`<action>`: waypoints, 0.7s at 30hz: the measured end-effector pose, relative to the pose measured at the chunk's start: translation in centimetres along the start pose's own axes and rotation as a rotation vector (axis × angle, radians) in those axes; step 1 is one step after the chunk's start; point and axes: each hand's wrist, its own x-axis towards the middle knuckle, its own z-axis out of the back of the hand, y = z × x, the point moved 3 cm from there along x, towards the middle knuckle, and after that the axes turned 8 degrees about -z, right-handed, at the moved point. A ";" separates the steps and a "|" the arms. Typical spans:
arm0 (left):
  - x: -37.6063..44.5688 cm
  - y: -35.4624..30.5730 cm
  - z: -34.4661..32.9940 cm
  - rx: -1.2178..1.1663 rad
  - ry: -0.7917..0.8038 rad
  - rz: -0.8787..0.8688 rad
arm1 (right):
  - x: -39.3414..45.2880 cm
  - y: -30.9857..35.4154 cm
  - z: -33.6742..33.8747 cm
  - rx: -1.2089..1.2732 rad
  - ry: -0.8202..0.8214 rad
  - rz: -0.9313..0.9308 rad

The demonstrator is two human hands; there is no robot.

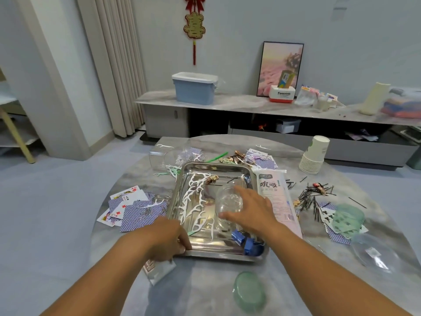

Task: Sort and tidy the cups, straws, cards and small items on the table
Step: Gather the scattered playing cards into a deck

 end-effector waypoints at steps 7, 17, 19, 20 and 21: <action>0.0 0.8 1.6 -0.109 -0.109 0.049 | -0.2 0.5 -0.9 0.072 -0.074 0.002; 0.1 1.1 2.8 -0.178 -0.233 0.098 | 0.1 -1.7 4.4 0.397 -0.418 -0.237; -0.1 1.6 2.9 -0.203 -0.246 0.112 | 0.3 -4.1 6.1 0.386 -0.493 -0.372; -0.3 1.9 3.0 -0.230 -0.251 0.119 | 0.3 -5.4 6.6 0.382 -0.506 -0.440; -0.4 2.2 3.0 -0.266 -0.255 0.131 | 0.1 -6.5 6.8 0.390 -0.501 -0.505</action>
